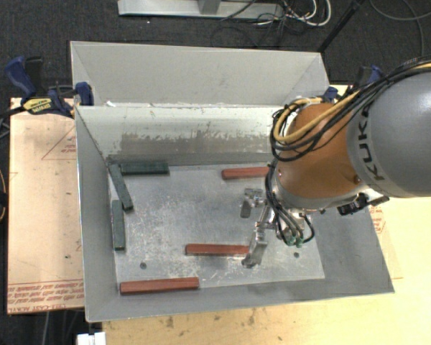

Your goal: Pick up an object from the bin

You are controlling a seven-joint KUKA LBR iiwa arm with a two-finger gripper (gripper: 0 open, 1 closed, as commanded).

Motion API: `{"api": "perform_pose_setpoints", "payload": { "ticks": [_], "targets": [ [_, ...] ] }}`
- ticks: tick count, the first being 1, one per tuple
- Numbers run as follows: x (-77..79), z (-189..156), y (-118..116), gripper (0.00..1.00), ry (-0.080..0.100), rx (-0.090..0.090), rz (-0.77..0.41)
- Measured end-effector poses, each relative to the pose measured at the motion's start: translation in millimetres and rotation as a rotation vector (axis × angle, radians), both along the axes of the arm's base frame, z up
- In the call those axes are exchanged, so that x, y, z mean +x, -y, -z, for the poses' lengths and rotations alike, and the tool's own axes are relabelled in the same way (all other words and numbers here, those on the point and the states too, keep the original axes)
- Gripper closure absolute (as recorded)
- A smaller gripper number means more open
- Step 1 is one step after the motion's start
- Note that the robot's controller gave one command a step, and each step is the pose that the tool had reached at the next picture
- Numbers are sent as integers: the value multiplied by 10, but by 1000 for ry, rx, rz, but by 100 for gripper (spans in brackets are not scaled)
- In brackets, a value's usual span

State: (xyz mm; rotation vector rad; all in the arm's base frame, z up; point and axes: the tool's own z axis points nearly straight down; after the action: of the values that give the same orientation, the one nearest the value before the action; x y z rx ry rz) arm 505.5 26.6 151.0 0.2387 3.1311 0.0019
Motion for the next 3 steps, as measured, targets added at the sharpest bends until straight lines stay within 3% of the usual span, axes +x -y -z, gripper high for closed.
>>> {"api": "perform_pose_setpoints", "payload": {
  "ticks": [1,2,3],
  "targets": [
    [0,0,0,0,0,0,0],
    [-5,807,36,100,-3,1,201],
    [-5,807,36,100,-3,1,201]
  ]
}}
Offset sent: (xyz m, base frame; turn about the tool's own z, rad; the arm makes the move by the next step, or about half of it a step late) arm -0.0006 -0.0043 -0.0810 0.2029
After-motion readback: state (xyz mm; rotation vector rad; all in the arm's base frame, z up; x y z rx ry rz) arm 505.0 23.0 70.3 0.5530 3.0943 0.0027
